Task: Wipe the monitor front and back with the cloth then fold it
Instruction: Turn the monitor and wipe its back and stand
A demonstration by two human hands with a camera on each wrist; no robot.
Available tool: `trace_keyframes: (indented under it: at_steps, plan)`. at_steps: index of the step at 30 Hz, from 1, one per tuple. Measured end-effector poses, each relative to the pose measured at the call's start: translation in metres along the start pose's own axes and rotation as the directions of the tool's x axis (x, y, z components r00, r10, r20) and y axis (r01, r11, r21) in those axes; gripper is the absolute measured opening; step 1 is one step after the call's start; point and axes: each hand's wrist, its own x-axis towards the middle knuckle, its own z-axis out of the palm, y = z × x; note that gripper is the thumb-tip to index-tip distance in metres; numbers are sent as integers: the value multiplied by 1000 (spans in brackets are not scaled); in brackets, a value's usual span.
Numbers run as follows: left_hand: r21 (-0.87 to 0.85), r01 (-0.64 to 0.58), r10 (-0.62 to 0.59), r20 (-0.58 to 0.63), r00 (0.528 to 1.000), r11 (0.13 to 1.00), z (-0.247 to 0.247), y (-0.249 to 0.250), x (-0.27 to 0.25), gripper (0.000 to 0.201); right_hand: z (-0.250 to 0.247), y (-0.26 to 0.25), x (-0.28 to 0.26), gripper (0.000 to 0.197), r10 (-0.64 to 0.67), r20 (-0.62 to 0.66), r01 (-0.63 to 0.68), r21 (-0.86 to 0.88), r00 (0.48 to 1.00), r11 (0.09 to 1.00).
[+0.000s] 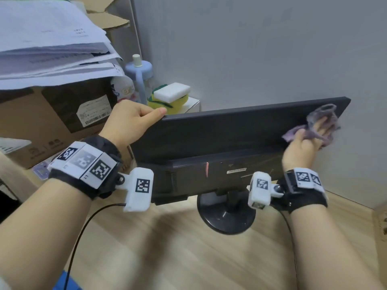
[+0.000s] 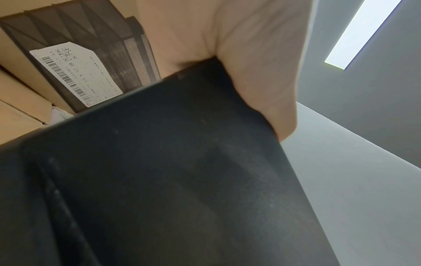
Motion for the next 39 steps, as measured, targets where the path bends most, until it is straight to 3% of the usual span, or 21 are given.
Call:
trace_keyframes:
  at_steps: [1, 2, 3, 5, 8, 9, 12, 15, 17, 21, 23, 25, 27, 28, 30, 32, 33, 35, 36, 37, 39]
  plan:
    - [-4, 1, -2, -6, 1000, 1000, 1, 0, -1, 45, 4, 3, -11, 73, 150, -257, -139, 61, 955, 988]
    - [-4, 2, -2, -10, 1000, 1000, 1, 1, -3, 38, 10, 1, -39, 72, 186, -334, -173, 67, 924, 983]
    - [-3, 1, -1, -12, 1000, 1000, 1, 1, -3, 33, 20, -5, -63, 65, 189, -336, -153, 131, 923, 980]
    - [-6, 1, -1, -2, 1000, 1000, 1, 2, -3, 33, 54, -32, -111, 53, 26, -289, 51, 256, 957, 965]
    - [-8, 7, -7, 1, 1000, 1000, 0, 1, -4, 33, 107, -55, -180, 67, -311, -102, 327, 252, 945, 911]
    - [-11, 12, -12, 5, 1000, 1000, -1, -1, -4, 32, 121, -57, -201, 70, -448, -3, 441, 178, 894, 880]
    - [-31, 14, -14, 18, 1000, 999, -4, -6, -7, 37, 140, -56, -228, 72, -749, 257, 787, -91, 611, 610]
    - [-33, 13, -13, 21, 1000, 999, -4, -6, -8, 35, 123, -37, -205, 62, -818, 283, 865, -134, 501, 483]
    - [-32, 2, -2, 17, 1000, 999, -3, -3, -7, 38, 99, -15, -182, 63, -782, 235, 816, -203, 577, 541]
    - [-28, -7, 8, 8, 1000, 1000, -2, 0, -3, 42, 52, 23, -140, 77, -458, -53, 414, -345, 887, 842]
    - [-38, -3, 4, 13, 1000, 999, 0, 2, -3, 40, 49, 21, -138, 66, -287, -129, 231, -335, 949, 914]
    - [-34, -5, 5, 9, 1000, 999, 1, 2, -2, 42, 70, 11, -152, 62, -236, -119, 179, -359, 965, 916]
    - [-20, -2, 2, 0, 1000, 1000, 0, 1, -2, 42, 97, 1, -182, 66, -333, 17, 322, -315, 943, 893]
    - [-17, 1, -1, -6, 1000, 1000, -1, 1, -2, 41, 112, 2, -199, 69, -419, 124, 436, -332, 899, 837]
    - [-19, 3, -3, -3, 1000, 1000, -1, 2, -5, 40, 132, 12, -228, 72, -554, 367, 662, -346, 747, 664]
    - [-26, 5, -5, 2, 1000, 1000, -1, 4, -9, 37, 137, 18, -238, 63, -591, 517, 777, -294, 619, 557]
    - [-32, 8, -8, 2, 1000, 999, -1, 5, -11, 36, 134, 16, -236, 60, -589, 553, 798, -281, 589, 534]
    - [-48, 17, -17, -2, 1000, 999, -1, 5, -12, 36, 125, 17, -225, 57, -591, 551, 801, -299, 589, 519]
    - [-55, 22, -22, 0, 1000, 998, -2, 4, -13, 39, 118, 17, -217, 59, -605, 494, 779, -325, 624, 536]
    - [-59, 23, -23, 4, 1000, 998, -2, 4, -12, 42, 111, 17, -208, 64, -624, 393, 737, -364, 675, 569]
    - [-53, 16, -16, -1, 1000, 998, -2, 4, -11, 42, 95, 12, -190, 78, -533, 161, 552, -367, 831, 749]
